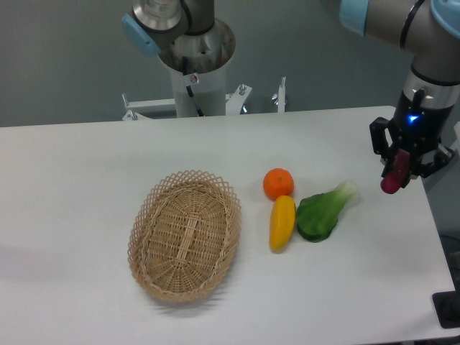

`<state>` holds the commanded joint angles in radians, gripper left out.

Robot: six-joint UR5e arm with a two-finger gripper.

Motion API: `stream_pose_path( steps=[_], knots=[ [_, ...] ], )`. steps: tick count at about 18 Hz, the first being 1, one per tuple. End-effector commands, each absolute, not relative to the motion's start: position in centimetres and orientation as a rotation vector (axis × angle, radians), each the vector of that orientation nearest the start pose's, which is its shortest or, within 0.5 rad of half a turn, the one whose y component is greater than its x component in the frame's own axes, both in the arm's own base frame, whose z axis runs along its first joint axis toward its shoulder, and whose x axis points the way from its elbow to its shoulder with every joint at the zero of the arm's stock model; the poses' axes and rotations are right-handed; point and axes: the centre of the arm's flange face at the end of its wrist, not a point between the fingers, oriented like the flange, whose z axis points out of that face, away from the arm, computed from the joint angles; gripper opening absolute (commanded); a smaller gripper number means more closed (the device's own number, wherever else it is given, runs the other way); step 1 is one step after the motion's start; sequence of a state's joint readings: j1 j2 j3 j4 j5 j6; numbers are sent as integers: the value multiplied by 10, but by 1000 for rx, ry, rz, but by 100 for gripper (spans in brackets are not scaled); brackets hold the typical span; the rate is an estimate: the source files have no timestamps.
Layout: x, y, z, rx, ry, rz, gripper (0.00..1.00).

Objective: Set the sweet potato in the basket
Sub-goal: 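Carry the held purple sweet potato toward the wicker basket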

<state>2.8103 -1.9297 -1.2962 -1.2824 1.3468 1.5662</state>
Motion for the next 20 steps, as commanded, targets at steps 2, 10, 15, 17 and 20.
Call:
stream_pose_path(
  steps=[2, 10, 15, 17, 20],
  knots=[
    [-565, 360, 455, -2834, 503, 241, 40],
    [-521, 387, 455, -2842, 424, 192, 39],
    [-471, 428, 459, -2849, 312, 145, 39],
    [-447, 440, 458, -2850, 280, 117, 39],
    [-408, 464, 451, -2856, 185, 69, 39]
  ],
)
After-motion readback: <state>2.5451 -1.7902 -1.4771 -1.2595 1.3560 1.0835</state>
